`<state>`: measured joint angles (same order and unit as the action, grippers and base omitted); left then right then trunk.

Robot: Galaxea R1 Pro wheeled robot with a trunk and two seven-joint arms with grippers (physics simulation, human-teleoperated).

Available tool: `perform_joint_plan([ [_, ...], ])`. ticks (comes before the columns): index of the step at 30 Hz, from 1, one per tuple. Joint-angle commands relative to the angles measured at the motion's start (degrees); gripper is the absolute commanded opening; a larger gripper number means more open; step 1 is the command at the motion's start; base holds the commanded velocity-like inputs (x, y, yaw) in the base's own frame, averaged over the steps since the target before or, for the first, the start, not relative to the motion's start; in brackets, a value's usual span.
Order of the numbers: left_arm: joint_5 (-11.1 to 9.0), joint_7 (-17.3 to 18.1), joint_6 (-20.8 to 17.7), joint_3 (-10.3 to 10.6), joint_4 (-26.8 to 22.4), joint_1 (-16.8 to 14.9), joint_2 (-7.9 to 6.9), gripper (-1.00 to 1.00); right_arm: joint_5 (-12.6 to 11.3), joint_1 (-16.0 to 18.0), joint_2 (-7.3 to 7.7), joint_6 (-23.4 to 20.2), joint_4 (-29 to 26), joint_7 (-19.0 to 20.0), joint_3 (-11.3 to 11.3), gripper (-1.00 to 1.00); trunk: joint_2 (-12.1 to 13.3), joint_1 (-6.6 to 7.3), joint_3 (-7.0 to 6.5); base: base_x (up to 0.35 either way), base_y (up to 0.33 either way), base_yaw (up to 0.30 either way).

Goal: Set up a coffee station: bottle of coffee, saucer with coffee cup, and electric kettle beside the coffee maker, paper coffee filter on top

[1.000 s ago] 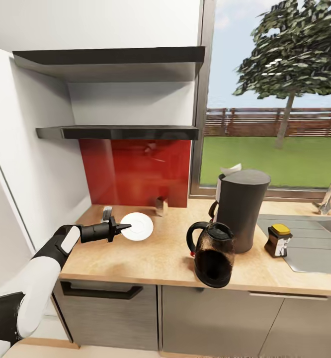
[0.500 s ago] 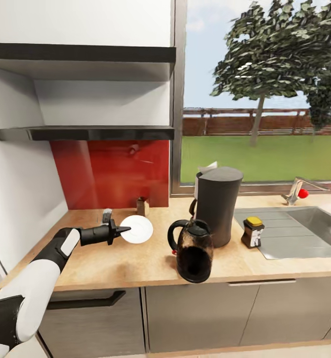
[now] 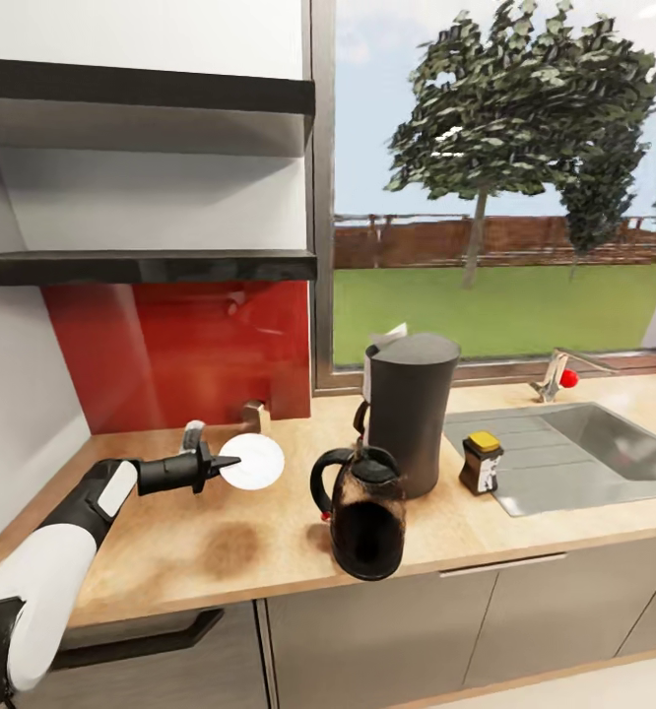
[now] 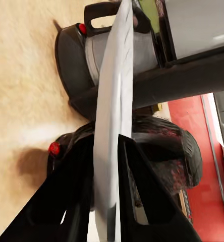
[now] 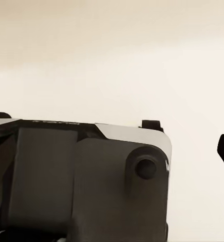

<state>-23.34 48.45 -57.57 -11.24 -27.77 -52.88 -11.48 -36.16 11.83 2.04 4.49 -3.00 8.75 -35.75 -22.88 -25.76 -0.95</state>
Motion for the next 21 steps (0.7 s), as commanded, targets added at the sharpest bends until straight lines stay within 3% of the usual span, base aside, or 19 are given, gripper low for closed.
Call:
perform_joint_plan([
  [1, 0.31, 0.24, -0.11, -0.22, 0.00, 0.01, -0.10, -1.00, -0.62, 0.02, 0.07, 0.17, 0.04, 0.23, -0.42, 1.00, -0.05, -0.03, 0.02, 0.066, 0.022, -0.010],
  [4, 0.31, 0.24, -0.09, -0.20, 0.00, 0.04, -0.81, -1.00, -0.66, 0.03, 0.14, 0.17, 0.02, 0.22, -0.37, 1.00, -0.05, -0.03, 0.02, 0.029, 0.010, -0.004],
  [11, 0.35, 0.04, 0.08, -0.15, 0.23, 0.07, -3.95, -1.00, -0.67, 0.03, 0.08, 0.25, -0.07, 0.22, -0.34, 1.00, -0.05, -0.03, 0.02, 0.003, 0.001, -0.001],
  [17, 0.20, -5.31, 3.15, -0.23, 0.27, 2.47, -4.26, -1.00, -0.68, 0.04, 0.07, 0.25, -0.02, 0.22, -0.02, 1.00, -0.05, -0.03, 0.02, 0.000, 0.000, 0.000],
  [21, 0.21, -6.61, 4.92, -0.27, 0.54, 3.09, -4.04, -1.00, -0.67, 0.04, 0.12, 0.19, 0.06, 0.22, 1.52, 1.00, -0.05, -0.03, 0.02, 0.000, 0.000, -0.078],
])
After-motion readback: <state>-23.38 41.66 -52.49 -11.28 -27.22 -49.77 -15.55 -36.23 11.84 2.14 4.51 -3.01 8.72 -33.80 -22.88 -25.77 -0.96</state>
